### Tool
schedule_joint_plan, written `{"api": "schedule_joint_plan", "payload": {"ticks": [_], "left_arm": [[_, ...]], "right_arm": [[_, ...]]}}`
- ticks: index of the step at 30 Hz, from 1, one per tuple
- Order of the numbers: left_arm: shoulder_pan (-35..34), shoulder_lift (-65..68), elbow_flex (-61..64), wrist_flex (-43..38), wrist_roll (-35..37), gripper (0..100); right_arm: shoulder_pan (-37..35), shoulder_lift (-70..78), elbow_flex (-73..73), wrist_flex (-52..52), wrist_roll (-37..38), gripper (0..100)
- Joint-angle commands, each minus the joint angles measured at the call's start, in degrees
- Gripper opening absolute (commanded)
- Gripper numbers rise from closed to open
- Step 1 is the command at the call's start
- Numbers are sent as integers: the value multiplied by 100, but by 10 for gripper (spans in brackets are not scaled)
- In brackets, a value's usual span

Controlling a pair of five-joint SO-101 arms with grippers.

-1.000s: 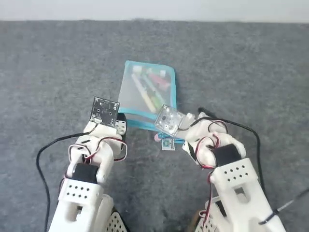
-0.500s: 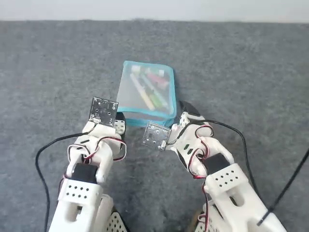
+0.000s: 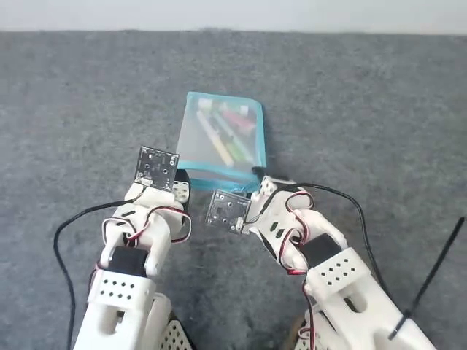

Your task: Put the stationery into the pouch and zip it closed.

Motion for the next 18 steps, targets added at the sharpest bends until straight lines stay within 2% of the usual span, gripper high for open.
{"api": "schedule_joint_plan", "payload": {"ticks": [1, 5, 7, 11, 14, 18], "left_arm": [[-9, 0, -382, 18, -9, 12], [-9, 0, -338, 0, -9, 12], [-9, 0, -338, 0, -9, 12], [132, 0, -338, 0, -18, 13], [404, -9, -356, 0, -18, 36], [545, -18, -374, 18, -18, 131]], "right_arm": [[-101, -171, -141, -198, -158, 87], [-66, -171, -114, -145, -202, 69], [-13, -145, -141, -145, -440, 9], [224, 92, -273, -119, -800, 6], [470, 330, -651, 374, -1143, 6], [778, 558, -1459, 1429, -1811, 6]]}}
